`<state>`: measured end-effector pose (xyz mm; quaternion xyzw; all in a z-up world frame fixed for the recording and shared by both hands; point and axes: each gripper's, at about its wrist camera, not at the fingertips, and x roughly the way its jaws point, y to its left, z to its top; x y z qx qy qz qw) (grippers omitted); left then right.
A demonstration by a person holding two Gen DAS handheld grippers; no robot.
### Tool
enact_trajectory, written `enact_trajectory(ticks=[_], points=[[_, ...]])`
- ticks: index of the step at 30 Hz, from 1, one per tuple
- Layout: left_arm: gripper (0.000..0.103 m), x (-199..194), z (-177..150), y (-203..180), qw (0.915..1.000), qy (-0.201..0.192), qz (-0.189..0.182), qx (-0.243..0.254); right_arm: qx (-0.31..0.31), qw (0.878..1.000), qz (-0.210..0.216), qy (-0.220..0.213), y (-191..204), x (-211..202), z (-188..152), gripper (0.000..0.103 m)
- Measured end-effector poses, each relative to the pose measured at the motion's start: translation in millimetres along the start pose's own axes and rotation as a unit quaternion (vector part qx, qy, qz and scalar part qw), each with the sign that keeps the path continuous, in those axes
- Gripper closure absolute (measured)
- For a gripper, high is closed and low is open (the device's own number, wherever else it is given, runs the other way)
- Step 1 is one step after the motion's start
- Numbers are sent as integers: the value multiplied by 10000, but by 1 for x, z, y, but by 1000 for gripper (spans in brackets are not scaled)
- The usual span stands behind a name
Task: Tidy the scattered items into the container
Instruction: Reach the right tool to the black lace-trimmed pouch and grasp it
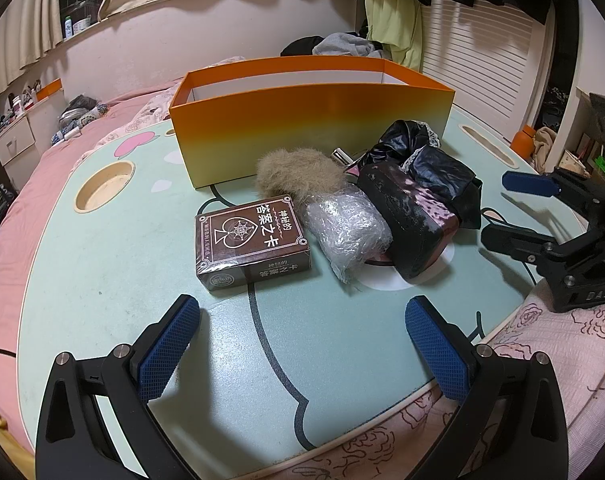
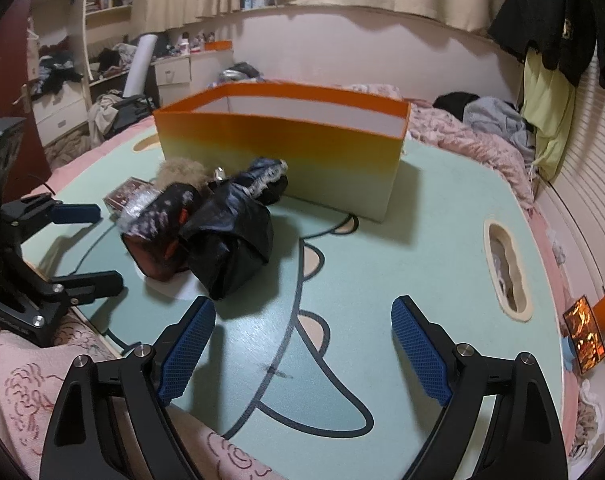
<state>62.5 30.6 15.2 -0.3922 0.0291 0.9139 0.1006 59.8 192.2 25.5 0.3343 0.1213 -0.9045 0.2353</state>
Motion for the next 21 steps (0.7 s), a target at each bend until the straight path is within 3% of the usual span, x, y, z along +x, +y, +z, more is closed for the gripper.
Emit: enact_trajectory(ticks=[14,21], points=[[1,1,0,0,10000,-3,-1,0,-78,9992,356,-164,0,11,34,13],[1,1,0,1,10000,-3,-1,1,83,9960,887,-58,2,27,55,15]])
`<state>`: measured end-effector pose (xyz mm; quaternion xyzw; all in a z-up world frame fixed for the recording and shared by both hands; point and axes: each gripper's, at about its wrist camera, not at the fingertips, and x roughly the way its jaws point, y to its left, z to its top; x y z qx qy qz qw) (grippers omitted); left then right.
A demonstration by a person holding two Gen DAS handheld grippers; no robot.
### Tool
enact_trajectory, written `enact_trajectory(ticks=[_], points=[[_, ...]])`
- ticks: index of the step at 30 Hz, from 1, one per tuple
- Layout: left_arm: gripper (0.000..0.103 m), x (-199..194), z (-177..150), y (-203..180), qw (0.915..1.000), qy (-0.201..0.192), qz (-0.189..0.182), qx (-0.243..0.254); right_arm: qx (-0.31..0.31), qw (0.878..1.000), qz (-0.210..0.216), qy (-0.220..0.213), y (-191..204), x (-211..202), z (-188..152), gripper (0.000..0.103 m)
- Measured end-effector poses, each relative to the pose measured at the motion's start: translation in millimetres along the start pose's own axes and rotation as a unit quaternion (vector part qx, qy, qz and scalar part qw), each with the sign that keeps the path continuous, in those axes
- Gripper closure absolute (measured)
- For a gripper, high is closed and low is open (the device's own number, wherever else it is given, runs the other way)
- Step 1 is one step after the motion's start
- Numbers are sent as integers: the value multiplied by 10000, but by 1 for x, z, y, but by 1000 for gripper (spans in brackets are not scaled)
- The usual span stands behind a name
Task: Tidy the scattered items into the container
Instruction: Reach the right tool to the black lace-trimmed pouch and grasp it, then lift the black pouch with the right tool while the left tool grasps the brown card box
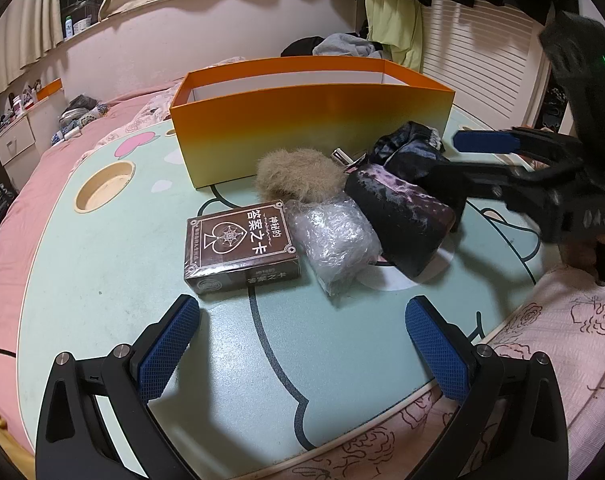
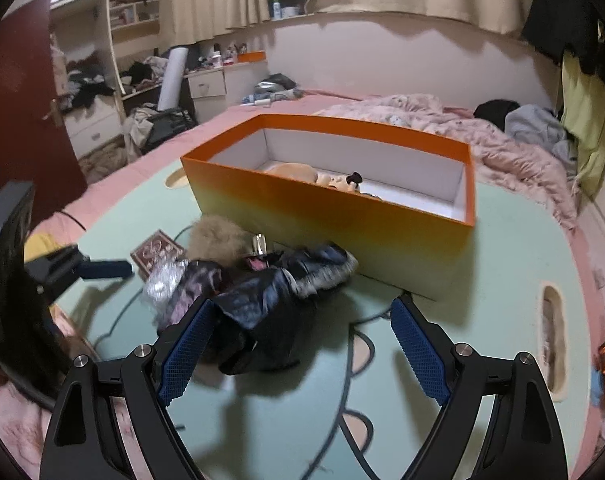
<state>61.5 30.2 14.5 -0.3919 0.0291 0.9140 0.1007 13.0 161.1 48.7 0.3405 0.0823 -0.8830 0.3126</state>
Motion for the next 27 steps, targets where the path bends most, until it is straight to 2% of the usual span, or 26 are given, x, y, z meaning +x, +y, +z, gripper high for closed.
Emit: enact_trajectory(ticks=[1,3,5,9,15,20,23,27], points=[[1,0,0,0,10000,0,0,0,78,9999,103,39,-2,3,3,18],[1,0,0,0,10000,1,0,1,196,9992,293,181,-7,9,5,45],[1,0,0,0,10000,2,-1,1,326,9976,498,342,-11,16,4,61],[1,0,0,0,10000,1,0,-1,563,9959,671,205,-18,9,-2,75],[1,-2,2,5,9999,-1,-78,-77,817,9958,347,-242,-24,-20,-17,76],[1,-16,14,20,9989,-299,-152,-325,1014,9921,27,-731,-28,-45,-31,76],[1,-17,26,33,9970,-452,-137,-613,1043,9913,12,-803,-30,-49,-33,76],[1,-8,34,39,9957,-400,-85,-829,996,9921,7,-764,-26,-49,-34,76]])
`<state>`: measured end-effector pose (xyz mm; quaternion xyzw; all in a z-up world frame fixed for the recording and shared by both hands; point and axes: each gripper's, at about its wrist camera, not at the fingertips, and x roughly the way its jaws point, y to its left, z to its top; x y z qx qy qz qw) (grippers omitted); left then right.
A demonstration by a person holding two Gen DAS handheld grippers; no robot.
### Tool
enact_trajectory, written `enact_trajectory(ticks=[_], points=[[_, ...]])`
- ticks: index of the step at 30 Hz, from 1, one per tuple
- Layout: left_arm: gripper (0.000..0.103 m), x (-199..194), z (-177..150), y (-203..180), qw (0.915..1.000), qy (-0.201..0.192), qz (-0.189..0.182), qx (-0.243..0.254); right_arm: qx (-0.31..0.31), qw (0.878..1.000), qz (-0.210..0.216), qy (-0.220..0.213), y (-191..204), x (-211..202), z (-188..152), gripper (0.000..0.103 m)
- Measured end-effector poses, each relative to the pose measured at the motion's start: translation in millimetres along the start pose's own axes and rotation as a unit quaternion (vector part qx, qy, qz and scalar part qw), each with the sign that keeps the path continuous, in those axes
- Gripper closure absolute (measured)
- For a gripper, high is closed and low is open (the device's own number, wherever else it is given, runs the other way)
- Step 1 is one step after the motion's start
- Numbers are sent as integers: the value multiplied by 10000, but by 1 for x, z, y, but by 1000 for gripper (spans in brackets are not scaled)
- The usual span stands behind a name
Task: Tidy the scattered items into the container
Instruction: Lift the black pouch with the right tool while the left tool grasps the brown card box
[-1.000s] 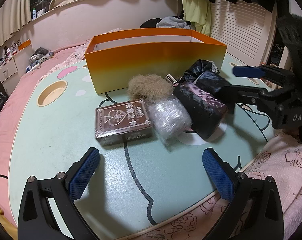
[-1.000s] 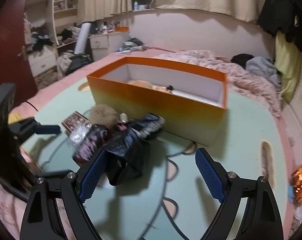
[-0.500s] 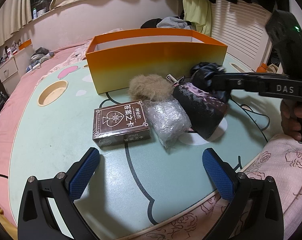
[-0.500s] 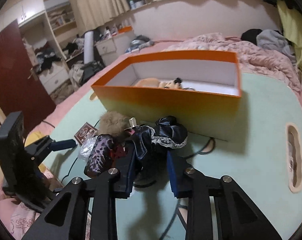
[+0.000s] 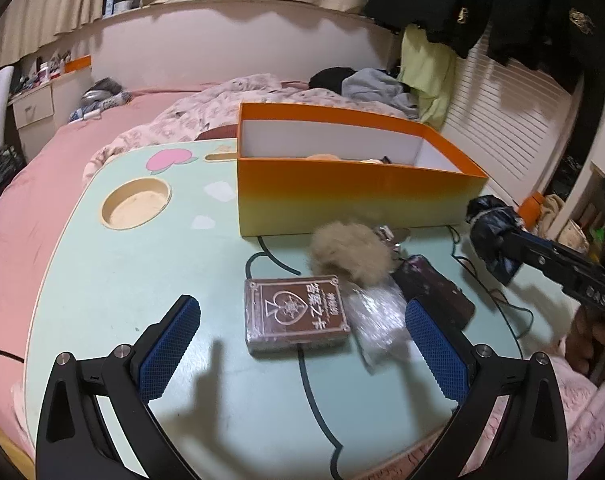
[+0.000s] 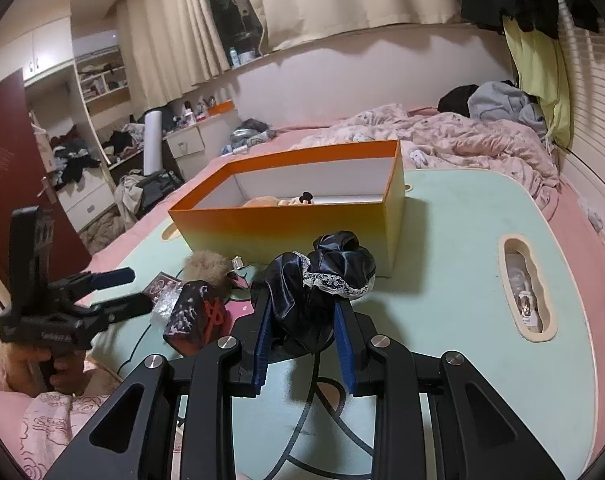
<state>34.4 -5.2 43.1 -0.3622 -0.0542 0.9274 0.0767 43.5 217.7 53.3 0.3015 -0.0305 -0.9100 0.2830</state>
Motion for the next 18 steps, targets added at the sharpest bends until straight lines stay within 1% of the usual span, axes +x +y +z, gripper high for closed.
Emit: enact_trajectory(ticks=[3,5,7,9,10,11,13,15,16,17,18], points=[[7,2,-2,-4,9998,-45,82,170,-27,10000,-13,2,2,-1,1,76],[13,0,-3,-6,9996,-111,83,227,-33,10000,-12,6,2,-2,1,76],[23,-4,-3,-5,9996,-206,114,183,-24,10000,-3,12,2,-1,2,76],[23,-13,-2,1,9991,-425,8,7,-17,10000,-1,16,3,0,2,76],[23,-15,-2,3,9990,-452,-21,-36,-17,10000,2,15,3,0,2,76],[23,-15,-2,4,9991,-411,14,-43,-21,10000,3,18,3,0,2,76],[23,-8,-2,7,9994,-271,226,33,-24,10000,3,23,2,1,2,76],[23,4,-4,7,9991,-37,399,147,-37,10000,12,37,2,1,2,76],[23,8,-4,7,9991,47,387,176,-44,10000,12,45,2,1,2,76],[23,11,-4,7,9995,52,269,170,-49,10000,10,48,2,1,2,76],[23,13,-3,5,9995,81,226,183,-50,10000,12,50,2,2,2,76]])
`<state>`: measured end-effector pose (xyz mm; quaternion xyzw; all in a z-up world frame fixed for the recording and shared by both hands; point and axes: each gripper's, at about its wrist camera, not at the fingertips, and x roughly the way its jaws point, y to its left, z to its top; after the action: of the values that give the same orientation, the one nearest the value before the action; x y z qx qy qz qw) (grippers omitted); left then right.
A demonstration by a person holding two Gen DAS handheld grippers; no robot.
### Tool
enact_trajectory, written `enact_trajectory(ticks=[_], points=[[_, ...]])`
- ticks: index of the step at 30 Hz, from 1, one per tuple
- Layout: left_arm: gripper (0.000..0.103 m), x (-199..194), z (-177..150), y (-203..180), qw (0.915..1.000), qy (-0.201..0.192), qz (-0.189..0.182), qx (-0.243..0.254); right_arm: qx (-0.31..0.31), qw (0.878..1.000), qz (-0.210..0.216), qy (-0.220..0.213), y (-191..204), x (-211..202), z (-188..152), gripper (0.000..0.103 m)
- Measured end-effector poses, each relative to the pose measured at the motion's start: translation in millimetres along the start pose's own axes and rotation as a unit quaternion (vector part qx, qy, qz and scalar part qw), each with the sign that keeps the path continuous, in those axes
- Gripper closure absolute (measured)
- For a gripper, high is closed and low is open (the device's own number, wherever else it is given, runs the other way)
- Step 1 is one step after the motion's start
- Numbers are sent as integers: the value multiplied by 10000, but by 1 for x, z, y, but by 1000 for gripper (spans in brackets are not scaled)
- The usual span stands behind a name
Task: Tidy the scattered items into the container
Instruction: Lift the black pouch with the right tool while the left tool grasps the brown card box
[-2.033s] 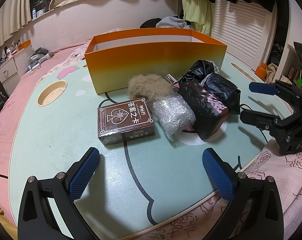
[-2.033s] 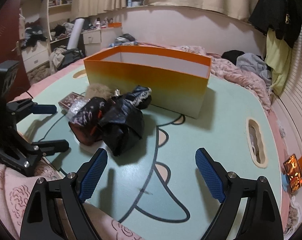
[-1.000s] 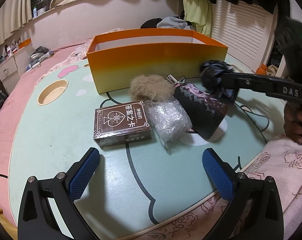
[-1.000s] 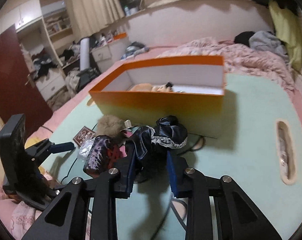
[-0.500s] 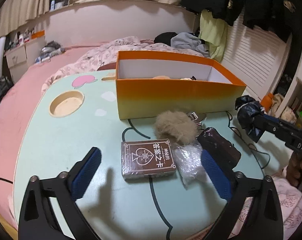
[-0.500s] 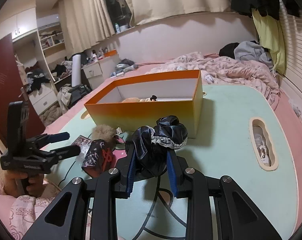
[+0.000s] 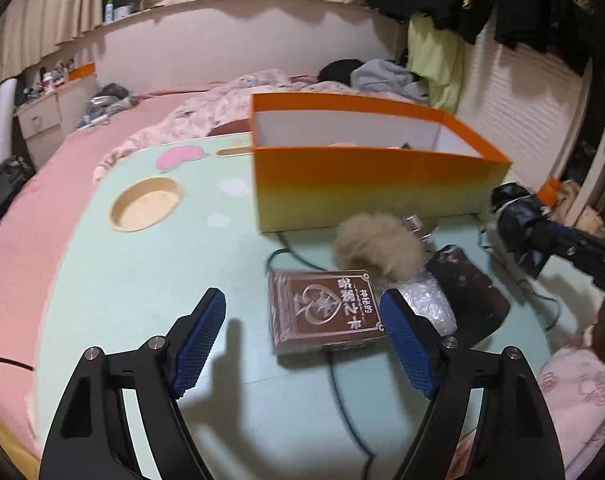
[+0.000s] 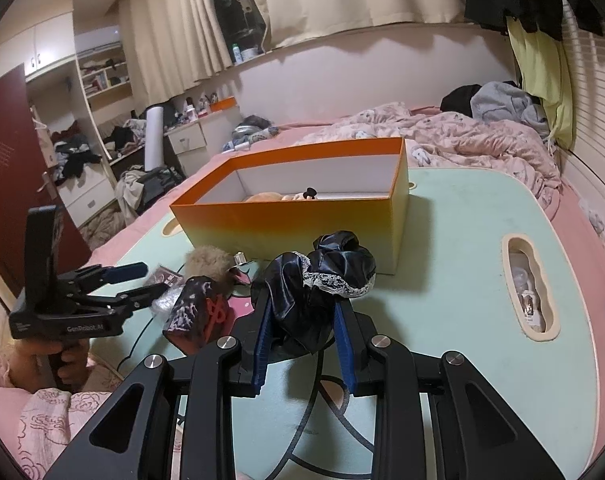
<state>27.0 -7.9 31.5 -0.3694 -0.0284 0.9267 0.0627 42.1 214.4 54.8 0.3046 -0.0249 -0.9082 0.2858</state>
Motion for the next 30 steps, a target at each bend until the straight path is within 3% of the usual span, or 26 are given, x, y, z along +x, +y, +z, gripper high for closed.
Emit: enact_trajectory(ticks=[2,4,5,7,10,18,30], points=[[27,5,1,-7,9999,48,-21,154,8,10000,4,8,0,0,0,76],[48,13,0,-12,9994,189,2,297,9,10000,15,27,1,1,0,76],[51,16,-1,-16,9989,130,158,420,6,10000,17,38,1,1,-1,76],[68,16,0,-18,9990,124,30,427,1,10000,14,60,2,3,-1,76],[82,13,-1,-20,9989,58,-48,457,-12,10000,14,80,3,4,-1,76],[82,-18,2,-17,9966,-694,-119,422,-14,10000,12,79,5,4,-1,75],[82,-41,11,-27,9941,-908,-344,489,-153,9998,-106,-8,9,1,2,75]])
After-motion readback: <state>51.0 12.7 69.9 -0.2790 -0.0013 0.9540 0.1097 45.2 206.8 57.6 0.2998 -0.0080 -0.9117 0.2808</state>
